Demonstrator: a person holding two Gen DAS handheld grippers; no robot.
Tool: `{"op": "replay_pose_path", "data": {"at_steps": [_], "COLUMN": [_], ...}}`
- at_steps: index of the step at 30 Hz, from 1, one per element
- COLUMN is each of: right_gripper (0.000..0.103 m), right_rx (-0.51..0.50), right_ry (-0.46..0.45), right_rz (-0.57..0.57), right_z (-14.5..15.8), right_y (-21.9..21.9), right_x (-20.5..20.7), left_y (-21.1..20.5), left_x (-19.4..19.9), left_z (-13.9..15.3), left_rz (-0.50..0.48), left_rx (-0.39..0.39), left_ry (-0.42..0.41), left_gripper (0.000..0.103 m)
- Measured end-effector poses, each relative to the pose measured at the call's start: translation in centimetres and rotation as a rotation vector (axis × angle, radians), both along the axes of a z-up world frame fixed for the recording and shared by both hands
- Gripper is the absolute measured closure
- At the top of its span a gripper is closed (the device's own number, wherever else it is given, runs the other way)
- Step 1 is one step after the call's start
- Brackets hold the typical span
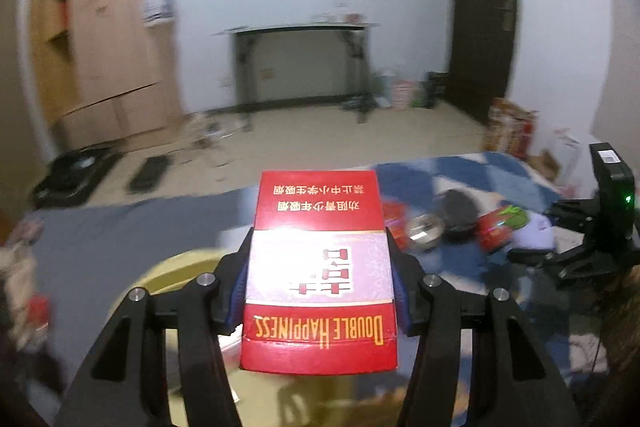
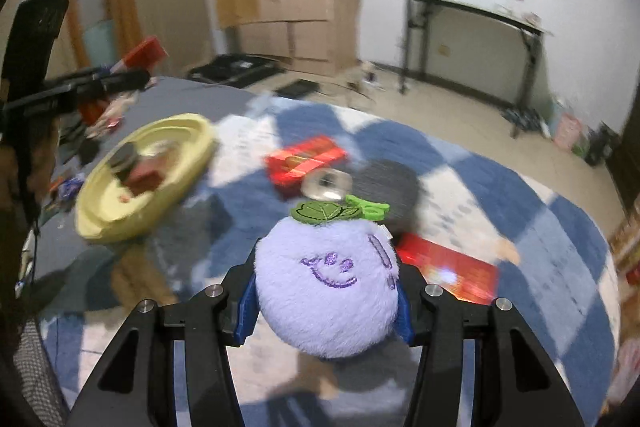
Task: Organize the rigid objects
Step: 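Carry Double Happiness box and plush ball with both tools over the yellow tray, then open both tools to drop box and plush ball into the yellow tray, then move both tools back toward the red boxes beside the black sponge on the rug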
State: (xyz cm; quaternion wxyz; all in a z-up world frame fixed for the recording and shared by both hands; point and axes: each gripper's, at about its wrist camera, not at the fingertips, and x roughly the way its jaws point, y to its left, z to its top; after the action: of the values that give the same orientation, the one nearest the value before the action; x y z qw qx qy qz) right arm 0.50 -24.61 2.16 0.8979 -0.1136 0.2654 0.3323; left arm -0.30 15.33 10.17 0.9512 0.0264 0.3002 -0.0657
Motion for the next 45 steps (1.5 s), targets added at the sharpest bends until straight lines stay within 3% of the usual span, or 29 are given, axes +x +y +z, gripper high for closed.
{"op": "replay_pose_path", "data": {"at_steps": [3,6,12,19,23,25,27,31,33,35,36,38,42,45], "right_gripper": [0.051,0.051,0.051,0.051,0.051,0.05,0.05,0.047,0.037,0.013,0.008,0.002,0.0,0.0], "right_rx": [0.032,-0.01,-0.088,-0.165,-0.181,-0.195,-0.215,-0.199,-0.187,-0.109,-0.058,0.056,0.156,0.174], "right_ry": [0.019,0.044,0.082,0.084,0.116,0.142,0.113,0.154,0.131,0.11,0.099,0.054,0.009,0.017], "right_rz": [0.1,0.217,0.39,0.376,0.361,0.357,0.35,0.354,0.341,0.338,0.33,0.288,0.128,-0.068], "right_z": [0.6,1.0,1.3,0.0,-2.1,-3.1,-3.8,-4.3,-3.9,-2.5,-1.6,0.7,5.2,7.1], "right_y": [3.6,9.2,21.5,31.5,33.9,34.9,35.8,36.5,36.0,34.3,33.1,29.7,21.3,12.1], "right_x": [-0.3,0.4,2.5,6.1,8.1,8.6,8.7,9.2,8.8,8.2,7.8,7.2,6.0,4.1], "left_y": [4.9,8.6,12.8,14.3,14.8,15.0,15.1,14.6,14.6,14.8,15.1,15.3,14.1,11.9], "left_x": [-2.4,-3.2,-3.5,0.4,1.3,1.1,1.1,0.8,0.6,0.1,-0.2,-1.0,-2.5,-2.9], "left_z": [-0.5,-3.1,-9.1,-12.0,-12.9,-13.0,-12.9,-12.9,-12.6,-11.6,-10.9,-9.5,-6.4,-4.2], "left_rz": [0.112,0.2,0.256,0.226,0.244,0.274,0.269,0.264,0.27,0.267,0.274,0.296,0.288,0.253], "left_rx": [0.008,-0.01,-0.109,-0.138,-0.131,-0.12,-0.132,-0.118,-0.127,-0.166,-0.183,-0.204,-0.206,-0.211], "left_ry": [0.019,0.068,0.153,0.213,0.231,0.202,0.206,0.203,0.19,0.139,0.111,0.059,-0.002,-0.027], "left_gripper": [0.046,0.046,0.046,0.046,0.046,0.046,0.046,0.045,0.025,0.019,0.014,0.001,0.0,0.0]}}
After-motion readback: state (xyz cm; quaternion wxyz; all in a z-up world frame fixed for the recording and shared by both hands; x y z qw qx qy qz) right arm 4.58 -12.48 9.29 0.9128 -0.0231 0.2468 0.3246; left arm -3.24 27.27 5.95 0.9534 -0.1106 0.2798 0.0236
